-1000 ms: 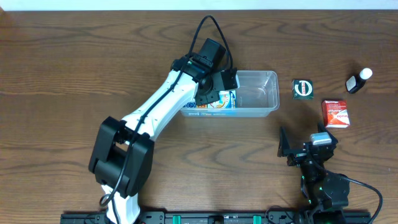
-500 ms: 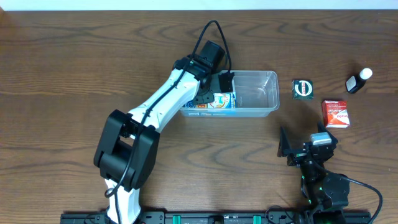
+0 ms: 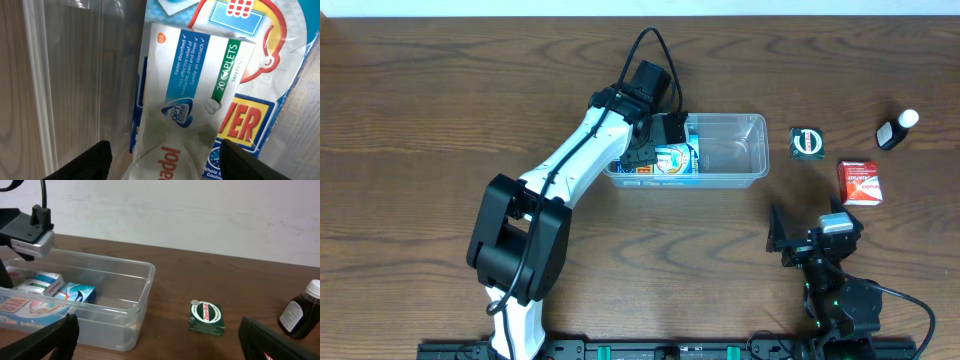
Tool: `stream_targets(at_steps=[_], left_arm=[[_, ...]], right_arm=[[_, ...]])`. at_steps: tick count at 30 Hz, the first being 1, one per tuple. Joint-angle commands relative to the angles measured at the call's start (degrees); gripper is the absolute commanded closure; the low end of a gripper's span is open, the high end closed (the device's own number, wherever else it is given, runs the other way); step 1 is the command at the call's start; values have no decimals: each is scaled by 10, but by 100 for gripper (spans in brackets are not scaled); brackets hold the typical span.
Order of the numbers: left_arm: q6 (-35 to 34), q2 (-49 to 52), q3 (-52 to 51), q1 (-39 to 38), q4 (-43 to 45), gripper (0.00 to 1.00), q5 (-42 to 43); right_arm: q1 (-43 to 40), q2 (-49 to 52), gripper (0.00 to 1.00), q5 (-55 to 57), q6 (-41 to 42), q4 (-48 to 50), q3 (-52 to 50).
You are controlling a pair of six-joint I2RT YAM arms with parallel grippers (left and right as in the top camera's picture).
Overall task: Pack container
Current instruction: 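Lower the Panadol box into the container beside the blue box, release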
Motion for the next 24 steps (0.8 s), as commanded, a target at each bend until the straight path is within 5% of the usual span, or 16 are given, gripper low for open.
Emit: stream_targets(at_steps=[1, 7, 11, 13, 14, 24], left_arm=[[-9, -6, 7, 1, 1, 30, -9], [-35, -54, 7, 1, 5, 32, -9], [-105, -91, 7, 1, 7, 56, -7], [-172, -107, 7, 1, 7, 76, 5], [-233, -115, 7, 1, 7, 95, 24], [-679, -115, -7, 0, -45, 94, 59]], right_arm=[[-1, -2, 1, -2, -3, -2, -1], [-1, -2, 1, -2, -3, -2, -1], [-1, -2, 1, -2, -3, -2, -1], [-1, -2, 1, -2, -3, -2, -1], [-1, -2, 1, -2, -3, -2, -1], [-1, -2, 1, -2, -3, -2, -1]])
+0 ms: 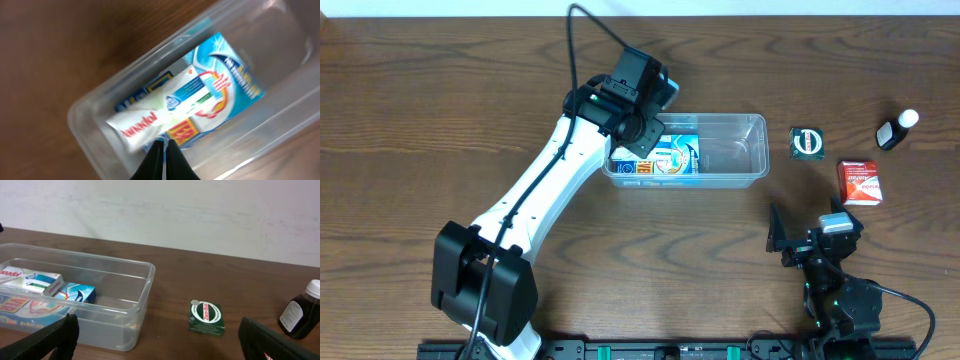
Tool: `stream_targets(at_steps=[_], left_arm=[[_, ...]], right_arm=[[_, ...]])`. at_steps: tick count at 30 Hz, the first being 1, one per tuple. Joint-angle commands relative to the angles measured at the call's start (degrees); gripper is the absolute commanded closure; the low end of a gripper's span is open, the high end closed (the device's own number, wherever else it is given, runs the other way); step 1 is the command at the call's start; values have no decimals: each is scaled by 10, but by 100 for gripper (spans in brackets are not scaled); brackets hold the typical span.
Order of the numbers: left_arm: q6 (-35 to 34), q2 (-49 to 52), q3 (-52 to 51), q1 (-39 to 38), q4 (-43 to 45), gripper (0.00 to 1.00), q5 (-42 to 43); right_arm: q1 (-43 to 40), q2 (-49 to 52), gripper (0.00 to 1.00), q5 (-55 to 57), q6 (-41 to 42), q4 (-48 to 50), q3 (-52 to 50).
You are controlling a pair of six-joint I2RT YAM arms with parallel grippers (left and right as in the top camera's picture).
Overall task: Pack container
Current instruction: 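Lower the Panadol box into the container beside the blue box, release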
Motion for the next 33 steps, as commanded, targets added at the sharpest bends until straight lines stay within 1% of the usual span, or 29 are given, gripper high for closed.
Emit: stream_targets(at_steps=[1, 4, 8, 15, 24, 30, 33], left_arm=[[-207, 10, -7, -2, -20, 94, 10], [-219, 15, -7, -6, -40, 94, 10], [-261, 20, -7, -6, -45, 94, 10], [-280, 50, -7, -7, -52, 94, 10], [-277, 90, -7, -8, -79, 94, 9], [-277, 93, -7, -8, -75, 94, -39], [-277, 97, -8, -8, -75, 94, -40]], right_arm=[[-1, -2, 1, -2, -3, -2, -1], [-1, -2, 1, -2, -3, -2, -1], [-1, -2, 1, -2, -3, -2, -1], [-1, -2, 1, -2, -3, -2, -1], [-1, -2, 1, -2, -3, -2, -1], [-1, -2, 1, -2, -3, -2, -1], [-1, -2, 1, -2, -3, -2, -1]])
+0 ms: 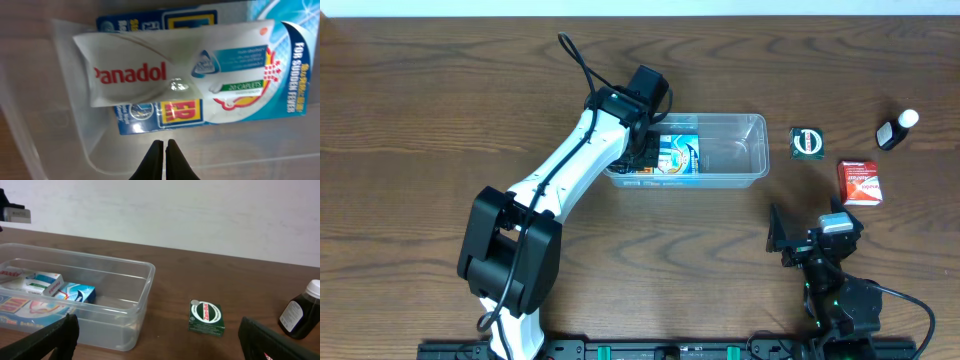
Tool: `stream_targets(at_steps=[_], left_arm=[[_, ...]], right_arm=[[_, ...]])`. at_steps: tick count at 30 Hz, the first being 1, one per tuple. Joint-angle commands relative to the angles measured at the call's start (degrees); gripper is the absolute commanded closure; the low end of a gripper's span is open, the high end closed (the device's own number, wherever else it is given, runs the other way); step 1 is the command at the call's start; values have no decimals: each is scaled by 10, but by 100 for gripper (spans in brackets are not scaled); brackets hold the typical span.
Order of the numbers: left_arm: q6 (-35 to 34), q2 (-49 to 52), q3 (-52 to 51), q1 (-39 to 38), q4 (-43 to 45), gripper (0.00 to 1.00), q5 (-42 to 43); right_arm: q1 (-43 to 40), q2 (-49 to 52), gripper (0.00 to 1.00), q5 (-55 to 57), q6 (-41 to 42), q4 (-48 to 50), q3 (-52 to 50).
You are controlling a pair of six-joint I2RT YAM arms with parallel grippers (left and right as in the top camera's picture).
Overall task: Pack container
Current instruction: 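Lower the Panadol box into the container beside the blue box, release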
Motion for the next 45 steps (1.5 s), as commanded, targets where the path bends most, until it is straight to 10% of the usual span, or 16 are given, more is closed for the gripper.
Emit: stream_targets(at_steps=[1, 45], left_arm=[[-5, 15, -7, -2, -2, 94, -23], [47, 48, -9, -11, 55, 94, -96]], right_arm=[[-1, -2, 1, -2, -3, -2, -1], [-1, -2, 1, -2, -3, -2, -1]])
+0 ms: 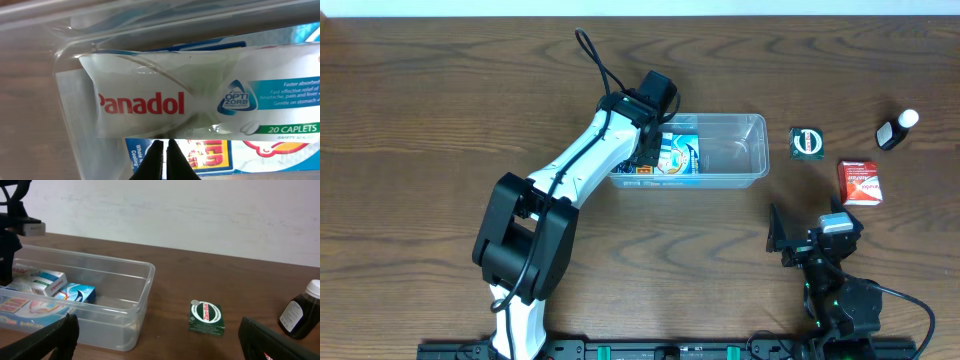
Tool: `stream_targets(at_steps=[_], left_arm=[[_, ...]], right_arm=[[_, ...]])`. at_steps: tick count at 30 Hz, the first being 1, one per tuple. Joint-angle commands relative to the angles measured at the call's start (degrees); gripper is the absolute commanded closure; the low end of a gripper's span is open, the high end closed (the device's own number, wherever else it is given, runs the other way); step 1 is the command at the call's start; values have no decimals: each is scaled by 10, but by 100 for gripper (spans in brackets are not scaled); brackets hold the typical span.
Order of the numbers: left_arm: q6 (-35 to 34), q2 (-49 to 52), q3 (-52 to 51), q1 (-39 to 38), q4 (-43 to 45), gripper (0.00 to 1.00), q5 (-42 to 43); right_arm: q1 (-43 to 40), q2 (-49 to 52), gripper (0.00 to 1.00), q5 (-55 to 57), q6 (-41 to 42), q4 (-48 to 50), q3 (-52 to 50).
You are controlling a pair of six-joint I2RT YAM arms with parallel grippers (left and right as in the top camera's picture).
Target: Pack container
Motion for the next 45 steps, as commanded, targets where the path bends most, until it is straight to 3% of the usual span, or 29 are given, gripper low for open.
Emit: stream_targets(at_steps=[1, 14, 21, 25, 26, 27, 28, 32, 38, 45], left_arm=[[10, 3, -7, -1, 1, 94, -18], [10, -32, 5, -1, 12, 94, -17], [10, -132, 5, 1, -6, 95, -2], [9, -197, 5, 19, -9, 93, -42], [9, -212, 5, 28, -11, 89, -65], [9, -229, 5, 43, -15, 72, -94], [9, -238, 5, 54, -17, 64, -111], [9, -265, 5, 126, -35, 2, -165], [9, -267, 5, 251, -63, 2, -207], [10, -267, 4, 330, -62, 2, -207]], right_arm=[[-1, -2, 1, -2, -3, -2, -1], [-1, -2, 1, -2, -3, -2, -1], [-1, -2, 1, -2, -3, -2, -1], [-1, -2, 1, -2, -3, -2, -1], [-1, -2, 1, -2, -3, -2, -1], [-1, -2, 1, -2, -3, -2, -1], [-1, -2, 1, -2, -3, -2, -1], [-1, -2, 1, -2, -3, -2, -1], [-1, -2, 1, -2, -3, -2, -1], [-1, -2, 1, -2, -3, -2, -1]])
